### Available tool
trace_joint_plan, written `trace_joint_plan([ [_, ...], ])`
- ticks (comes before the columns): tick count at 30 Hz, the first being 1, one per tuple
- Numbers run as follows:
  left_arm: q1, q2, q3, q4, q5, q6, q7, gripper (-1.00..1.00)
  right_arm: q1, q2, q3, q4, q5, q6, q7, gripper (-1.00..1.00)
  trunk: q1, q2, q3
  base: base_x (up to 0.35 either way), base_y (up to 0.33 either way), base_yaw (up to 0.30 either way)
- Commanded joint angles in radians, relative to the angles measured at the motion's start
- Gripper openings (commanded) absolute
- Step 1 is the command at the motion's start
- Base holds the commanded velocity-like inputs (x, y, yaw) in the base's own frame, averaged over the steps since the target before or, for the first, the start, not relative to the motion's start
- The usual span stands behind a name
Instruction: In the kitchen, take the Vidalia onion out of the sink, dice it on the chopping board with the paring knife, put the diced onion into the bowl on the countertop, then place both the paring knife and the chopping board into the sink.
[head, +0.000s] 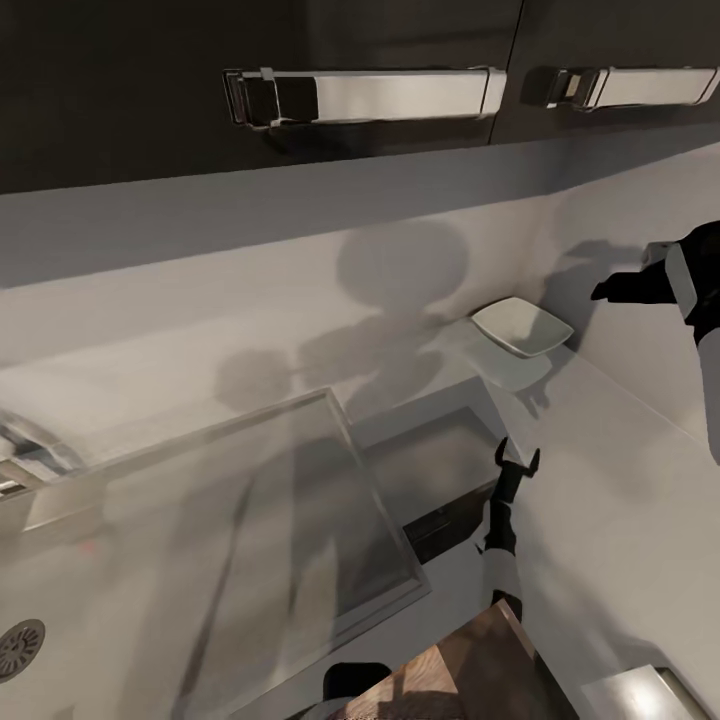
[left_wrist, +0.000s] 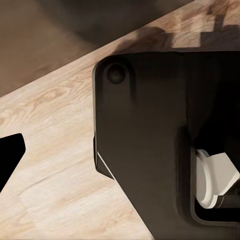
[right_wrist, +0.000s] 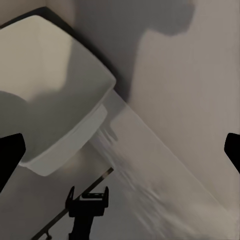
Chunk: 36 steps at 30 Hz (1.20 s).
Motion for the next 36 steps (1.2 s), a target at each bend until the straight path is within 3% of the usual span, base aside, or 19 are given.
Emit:
trace_joint_plan([
  [1,0.0,0.001,-0.009,-0.002,0.009,-0.001,0.004,1.0,-0.001,0.0,-0.002,0.0,0.011,0.002,0.01,1.0,0.001,-0.002,-0.003,0.0,0.0,0.0],
  [36,0.0,-0.005,-0.008,0.01,0.006,-0.001,0.004,1.0,-0.001,0.001,-0.002,0.002,0.01,-0.002,0.009,1.0,0.001,-0.002,-0.059,0.0,0.0,0.0],
])
